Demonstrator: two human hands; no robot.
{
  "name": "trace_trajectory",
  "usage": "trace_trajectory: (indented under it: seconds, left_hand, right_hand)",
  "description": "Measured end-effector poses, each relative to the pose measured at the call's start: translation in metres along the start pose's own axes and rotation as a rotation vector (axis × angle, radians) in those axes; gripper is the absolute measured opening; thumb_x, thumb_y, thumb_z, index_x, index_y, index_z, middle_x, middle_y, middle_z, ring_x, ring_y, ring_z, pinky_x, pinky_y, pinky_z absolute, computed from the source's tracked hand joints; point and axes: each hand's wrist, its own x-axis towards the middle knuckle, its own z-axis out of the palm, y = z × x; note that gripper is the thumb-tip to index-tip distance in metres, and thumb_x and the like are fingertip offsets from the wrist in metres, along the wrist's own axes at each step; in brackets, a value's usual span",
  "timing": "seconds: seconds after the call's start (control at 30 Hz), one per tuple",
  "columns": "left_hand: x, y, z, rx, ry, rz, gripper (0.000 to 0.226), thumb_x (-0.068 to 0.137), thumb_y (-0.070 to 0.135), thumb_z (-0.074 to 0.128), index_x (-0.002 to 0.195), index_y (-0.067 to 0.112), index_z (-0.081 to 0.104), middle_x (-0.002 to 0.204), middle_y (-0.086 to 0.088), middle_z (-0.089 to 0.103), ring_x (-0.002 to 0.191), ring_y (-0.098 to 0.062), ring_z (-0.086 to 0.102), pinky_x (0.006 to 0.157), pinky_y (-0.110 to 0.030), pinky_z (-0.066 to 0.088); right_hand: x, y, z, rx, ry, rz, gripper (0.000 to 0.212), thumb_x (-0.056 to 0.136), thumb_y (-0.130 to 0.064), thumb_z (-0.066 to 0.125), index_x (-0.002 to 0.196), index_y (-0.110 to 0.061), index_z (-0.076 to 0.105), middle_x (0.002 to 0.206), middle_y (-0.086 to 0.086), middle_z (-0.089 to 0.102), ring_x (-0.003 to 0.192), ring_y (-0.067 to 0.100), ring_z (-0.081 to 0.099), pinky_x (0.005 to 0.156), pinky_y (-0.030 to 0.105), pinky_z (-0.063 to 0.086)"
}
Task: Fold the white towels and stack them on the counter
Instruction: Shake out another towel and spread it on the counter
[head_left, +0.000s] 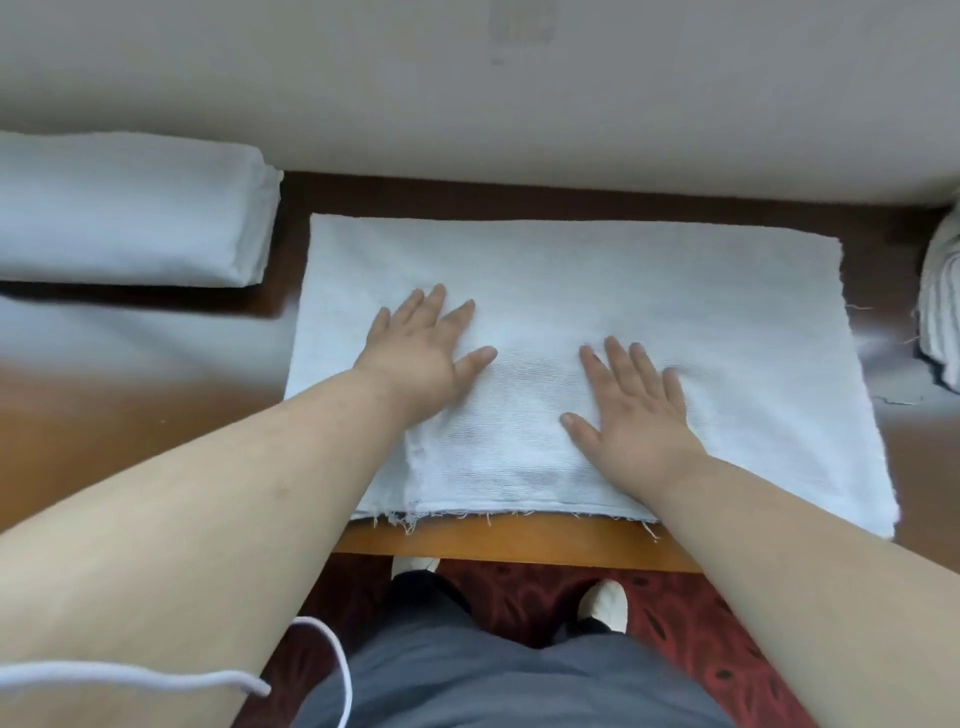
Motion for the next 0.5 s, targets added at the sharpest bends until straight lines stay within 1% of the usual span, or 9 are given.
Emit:
trace_trajectory:
  seconds: [0.07,0.13,0.2,0.23,0.3,0.37,0.4,0.43,0.5]
  left_hand:
    - [0.012,-0.016,-0.013,-0.104,0.076,-0.084,0.078,0.088,0.073,0.013,0.155,0.035,0.011,0.165,-0.001,0.003,0.151,-0.021,-0.001,0.121,-0.043,0.006]
    - [0.026,-0.034,-0.024,-0.107,0.137,-0.184,0.069,0.097,0.059,0.031,0.156,0.029,0.012,0.165,-0.004,0.005,0.15,-0.026,0.005,0.12,-0.043,0.012]
    - [0.039,-0.05,-0.036,-0.121,0.203,-0.343,0.072,0.097,0.051,0.043,0.156,0.024,0.012,0.163,-0.007,0.012,0.146,-0.033,0.016,0.115,-0.046,0.022]
    - [0.045,-0.056,-0.042,-0.146,0.246,-0.436,0.075,0.095,0.05,0.047,0.155,0.02,0.014,0.159,-0.01,0.02,0.142,-0.034,0.023,0.111,-0.047,0.028]
    - [0.058,-0.065,-0.052,-0.215,0.312,-0.585,0.082,0.09,0.054,0.056,0.152,0.013,0.021,0.148,-0.014,0.033,0.134,-0.035,0.033,0.103,-0.048,0.036]
    - [0.07,-0.075,-0.06,-0.256,0.31,-0.712,0.087,0.085,0.06,0.059,0.148,0.009,0.027,0.143,-0.017,0.036,0.132,-0.035,0.037,0.102,-0.047,0.037]
    - [0.075,-0.079,-0.062,-0.262,0.29,-0.749,0.087,0.084,0.062,0.059,0.145,0.007,0.03,0.143,-0.018,0.038,0.131,-0.035,0.039,0.102,-0.045,0.038]
    - [0.079,-0.084,-0.063,-0.276,0.28,-0.747,0.083,0.086,0.061,0.058,0.143,0.006,0.032,0.142,-0.018,0.041,0.13,-0.035,0.043,0.101,-0.044,0.039]
    - [0.087,-0.096,-0.063,-0.343,0.33,-0.633,0.062,0.093,0.049,0.054,0.139,0.009,0.04,0.137,-0.016,0.05,0.124,-0.036,0.05,0.099,-0.042,0.041]
  right_hand:
    - [-0.002,-0.003,0.002,0.019,0.035,0.028,0.079,0.089,-0.067,0.023,0.156,-0.037,-0.005,0.166,-0.006,-0.013,0.15,0.015,-0.021,0.121,0.048,-0.01]
    - [0.001,-0.016,0.0,0.084,0.11,0.082,0.08,0.084,-0.067,0.023,0.157,-0.034,0.01,0.167,-0.005,-0.003,0.151,0.013,-0.016,0.121,0.048,-0.009]
    - [0.008,-0.038,-0.002,0.112,0.199,0.051,0.076,0.087,-0.065,0.025,0.155,-0.032,0.02,0.167,-0.005,0.002,0.151,0.012,-0.014,0.121,0.046,-0.012]
    - [0.013,-0.05,-0.002,0.095,0.211,-0.005,0.073,0.089,-0.065,0.025,0.155,-0.033,0.018,0.167,-0.005,0.0,0.151,0.011,-0.016,0.12,0.046,-0.013]
    - [0.02,-0.068,0.001,0.04,0.146,-0.106,0.074,0.091,-0.068,0.022,0.156,-0.036,0.005,0.166,-0.007,-0.008,0.15,0.013,-0.021,0.12,0.048,-0.015]
    - [0.024,-0.073,0.007,-0.034,0.073,-0.118,0.077,0.091,-0.072,0.016,0.155,-0.037,-0.007,0.165,-0.006,-0.015,0.149,0.015,-0.026,0.119,0.05,-0.016]
    - [0.024,-0.072,0.01,-0.068,0.067,-0.112,0.077,0.091,-0.073,0.012,0.155,-0.037,-0.012,0.165,-0.006,-0.017,0.148,0.016,-0.027,0.119,0.05,-0.016]
    - [0.024,-0.07,0.013,-0.087,0.071,-0.109,0.077,0.091,-0.074,0.009,0.154,-0.037,-0.014,0.165,-0.006,-0.018,0.148,0.016,-0.028,0.119,0.05,-0.016]
    - [0.022,-0.069,0.015,-0.095,0.081,-0.107,0.077,0.091,-0.074,0.007,0.154,-0.036,-0.016,0.165,-0.006,-0.019,0.147,0.016,-0.029,0.119,0.049,-0.017]
